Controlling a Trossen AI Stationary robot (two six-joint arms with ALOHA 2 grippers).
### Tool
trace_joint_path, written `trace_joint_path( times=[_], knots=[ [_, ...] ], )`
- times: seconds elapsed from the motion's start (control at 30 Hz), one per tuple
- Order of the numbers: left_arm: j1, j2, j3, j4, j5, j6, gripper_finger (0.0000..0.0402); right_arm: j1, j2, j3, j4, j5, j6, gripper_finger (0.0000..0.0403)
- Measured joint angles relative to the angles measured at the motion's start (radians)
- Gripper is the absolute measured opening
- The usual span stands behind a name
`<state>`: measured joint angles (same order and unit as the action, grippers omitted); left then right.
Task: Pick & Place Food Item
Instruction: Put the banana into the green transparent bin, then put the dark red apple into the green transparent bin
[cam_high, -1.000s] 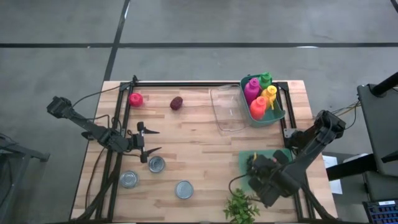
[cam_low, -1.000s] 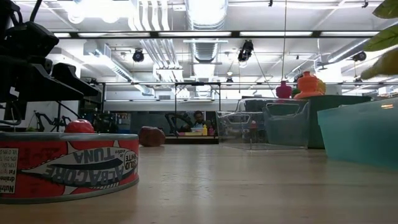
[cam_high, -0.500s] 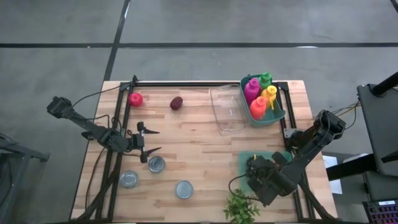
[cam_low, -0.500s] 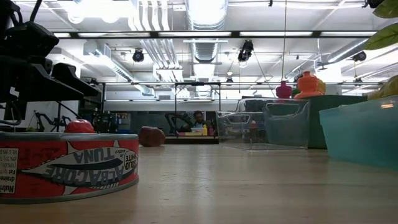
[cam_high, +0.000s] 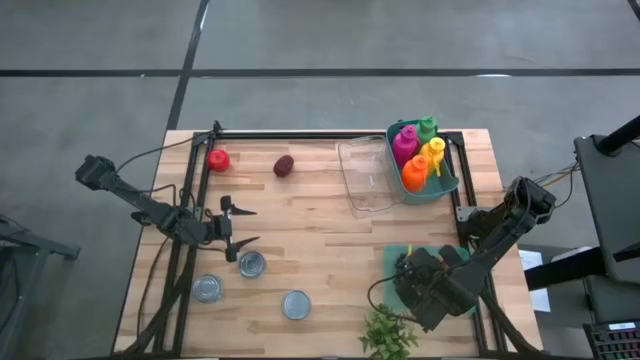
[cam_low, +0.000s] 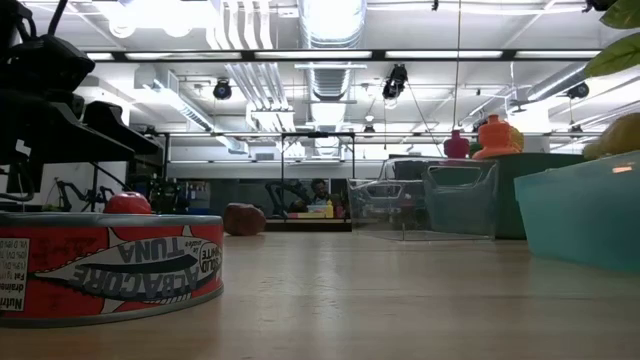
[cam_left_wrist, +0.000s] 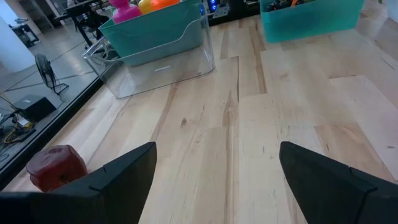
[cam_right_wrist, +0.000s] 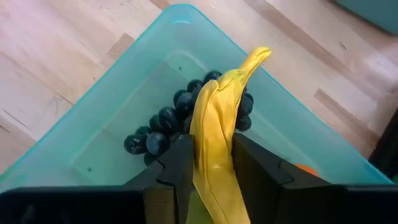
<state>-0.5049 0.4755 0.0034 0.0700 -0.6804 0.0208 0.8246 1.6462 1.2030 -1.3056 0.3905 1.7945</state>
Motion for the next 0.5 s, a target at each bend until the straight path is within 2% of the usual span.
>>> trace_joint_path(
  times=[0.3,0.5],
  knots=[
    [0.0,0.0,0.0,0.0,0.0,0.0,0.0343,0.003,-0.001,0.0,0.001,-0.007,0.0,0.0192],
    [0.0,0.0,0.0,0.0,0.0,0.0,0.0343,0.003,-0.001,0.009,0.003,-0.003,-0.018,0.0227]
  ],
)
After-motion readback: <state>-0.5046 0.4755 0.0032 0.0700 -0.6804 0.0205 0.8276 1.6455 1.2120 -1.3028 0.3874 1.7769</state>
